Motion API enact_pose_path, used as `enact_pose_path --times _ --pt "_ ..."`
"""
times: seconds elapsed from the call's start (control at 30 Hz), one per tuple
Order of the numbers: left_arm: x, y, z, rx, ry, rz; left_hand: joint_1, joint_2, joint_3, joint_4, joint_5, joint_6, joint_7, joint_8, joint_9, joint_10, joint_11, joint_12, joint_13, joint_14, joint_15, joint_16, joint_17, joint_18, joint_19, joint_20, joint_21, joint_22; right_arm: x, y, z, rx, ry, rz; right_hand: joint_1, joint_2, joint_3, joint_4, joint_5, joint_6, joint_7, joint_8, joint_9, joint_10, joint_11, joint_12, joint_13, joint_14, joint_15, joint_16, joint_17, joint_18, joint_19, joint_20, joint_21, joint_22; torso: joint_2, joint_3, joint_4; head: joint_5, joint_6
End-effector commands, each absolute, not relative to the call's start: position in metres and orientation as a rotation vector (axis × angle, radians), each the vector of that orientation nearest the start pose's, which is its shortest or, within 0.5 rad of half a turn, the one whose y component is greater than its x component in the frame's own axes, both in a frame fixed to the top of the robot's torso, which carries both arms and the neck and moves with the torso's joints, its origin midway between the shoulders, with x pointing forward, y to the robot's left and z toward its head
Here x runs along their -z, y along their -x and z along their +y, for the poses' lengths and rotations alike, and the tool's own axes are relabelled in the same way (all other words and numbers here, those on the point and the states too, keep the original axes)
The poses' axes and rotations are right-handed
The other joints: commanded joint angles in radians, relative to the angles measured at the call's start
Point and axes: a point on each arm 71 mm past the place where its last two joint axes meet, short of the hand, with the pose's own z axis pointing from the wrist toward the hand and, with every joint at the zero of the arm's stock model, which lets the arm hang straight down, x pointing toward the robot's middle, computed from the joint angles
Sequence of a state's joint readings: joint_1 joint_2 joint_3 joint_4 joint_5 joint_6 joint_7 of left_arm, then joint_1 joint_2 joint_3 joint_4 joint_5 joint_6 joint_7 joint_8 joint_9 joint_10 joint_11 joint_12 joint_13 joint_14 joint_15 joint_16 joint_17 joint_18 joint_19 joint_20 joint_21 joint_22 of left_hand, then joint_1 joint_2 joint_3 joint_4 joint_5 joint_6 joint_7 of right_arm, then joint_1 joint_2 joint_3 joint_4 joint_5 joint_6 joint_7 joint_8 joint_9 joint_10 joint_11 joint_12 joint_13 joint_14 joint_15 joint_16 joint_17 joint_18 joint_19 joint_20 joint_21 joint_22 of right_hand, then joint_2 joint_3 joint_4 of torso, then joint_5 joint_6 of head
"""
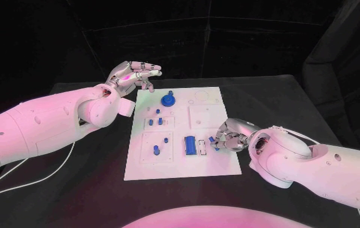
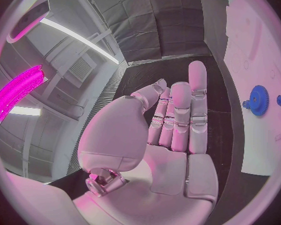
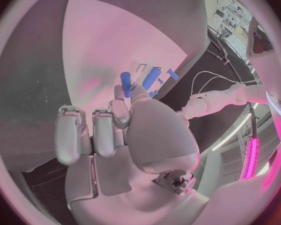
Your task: Assemble the parts on the task board
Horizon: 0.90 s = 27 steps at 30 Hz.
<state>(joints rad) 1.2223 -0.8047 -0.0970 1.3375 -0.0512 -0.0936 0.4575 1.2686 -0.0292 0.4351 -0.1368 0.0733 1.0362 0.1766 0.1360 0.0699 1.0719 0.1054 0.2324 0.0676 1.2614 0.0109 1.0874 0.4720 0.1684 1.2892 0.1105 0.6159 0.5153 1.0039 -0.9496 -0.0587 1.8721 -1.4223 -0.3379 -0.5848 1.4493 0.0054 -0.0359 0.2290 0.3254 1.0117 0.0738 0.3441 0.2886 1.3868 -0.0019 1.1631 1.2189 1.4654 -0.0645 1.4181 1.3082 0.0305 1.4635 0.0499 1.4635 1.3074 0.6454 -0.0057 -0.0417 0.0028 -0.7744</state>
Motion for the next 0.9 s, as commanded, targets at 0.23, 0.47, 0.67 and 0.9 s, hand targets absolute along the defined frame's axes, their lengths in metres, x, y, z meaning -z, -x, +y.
enact_pose_path --times 0.23,0.47,0.67,0.9 --pt "0.191 -0.514 0.233 1.633 0.991 1.462 -0.003 0.003 0.006 -0.003 0.006 -0.008 0.002 0.003 -0.001 -0.005 0.0 0.005 -0.001 -0.006 0.002 -0.001 -0.001 0.013 -0.004 -0.003 -0.004 -0.001 0.255 -0.38 -0.164 -0.528 -0.161 2.038 -0.03 -0.014 0.015 0.017 0.065 0.022 -0.001 -0.015 -0.002 0.01 -0.004 0.004 0.02 0.06 -0.004 0.008 0.023 0.006 0.011 -0.004 0.006 0.146 0.0 -0.0001 -0.0005 0.002 -0.002" --pt "0.191 -0.514 0.233 1.636 0.988 1.457 -0.002 0.003 0.008 -0.004 0.006 -0.009 0.003 0.005 -0.001 -0.006 0.001 0.006 -0.001 -0.006 0.002 -0.001 -0.001 0.013 -0.004 -0.003 -0.004 -0.001 0.259 -0.383 -0.155 -0.525 -0.148 2.061 -0.038 -0.015 0.02 0.023 0.07 0.034 -0.004 -0.016 -0.001 0.013 -0.006 0.006 0.022 0.061 -0.006 0.009 0.025 0.005 0.012 -0.006 0.007 0.148 0.0 -0.0008 -0.0002 0.002 -0.002" --pt "0.191 -0.513 0.233 1.636 0.988 1.457 -0.002 0.003 0.008 -0.004 0.006 -0.009 0.003 0.005 -0.001 -0.006 0.001 0.006 -0.001 -0.006 0.002 -0.001 -0.001 0.013 -0.004 -0.003 -0.004 -0.001 0.26 -0.383 -0.151 -0.52 -0.137 2.076 -0.039 -0.014 0.022 0.024 0.071 0.036 -0.005 -0.016 0.0 0.013 -0.007 0.005 0.022 0.061 -0.007 0.009 0.025 0.005 0.012 -0.006 0.007 0.148 0.0 0.0001 -0.0013 0.005 -0.002" --pt "0.191 -0.513 0.233 1.636 0.989 1.458 -0.003 0.004 0.008 -0.004 0.006 -0.009 0.003 0.005 -0.001 -0.006 0.001 0.007 -0.001 -0.006 0.002 -0.001 -0.002 0.013 -0.004 -0.003 -0.005 -0.001 0.262 -0.384 -0.149 -0.507 -0.123 2.095 -0.052 -0.019 0.024 0.032 0.072 0.052 -0.01 -0.014 0.003 0.015 -0.01 0.004 0.021 0.061 -0.009 0.009 0.026 0.005 0.013 -0.008 0.007 0.148 0.0 -0.0001 -0.0019 0.005 -0.004"
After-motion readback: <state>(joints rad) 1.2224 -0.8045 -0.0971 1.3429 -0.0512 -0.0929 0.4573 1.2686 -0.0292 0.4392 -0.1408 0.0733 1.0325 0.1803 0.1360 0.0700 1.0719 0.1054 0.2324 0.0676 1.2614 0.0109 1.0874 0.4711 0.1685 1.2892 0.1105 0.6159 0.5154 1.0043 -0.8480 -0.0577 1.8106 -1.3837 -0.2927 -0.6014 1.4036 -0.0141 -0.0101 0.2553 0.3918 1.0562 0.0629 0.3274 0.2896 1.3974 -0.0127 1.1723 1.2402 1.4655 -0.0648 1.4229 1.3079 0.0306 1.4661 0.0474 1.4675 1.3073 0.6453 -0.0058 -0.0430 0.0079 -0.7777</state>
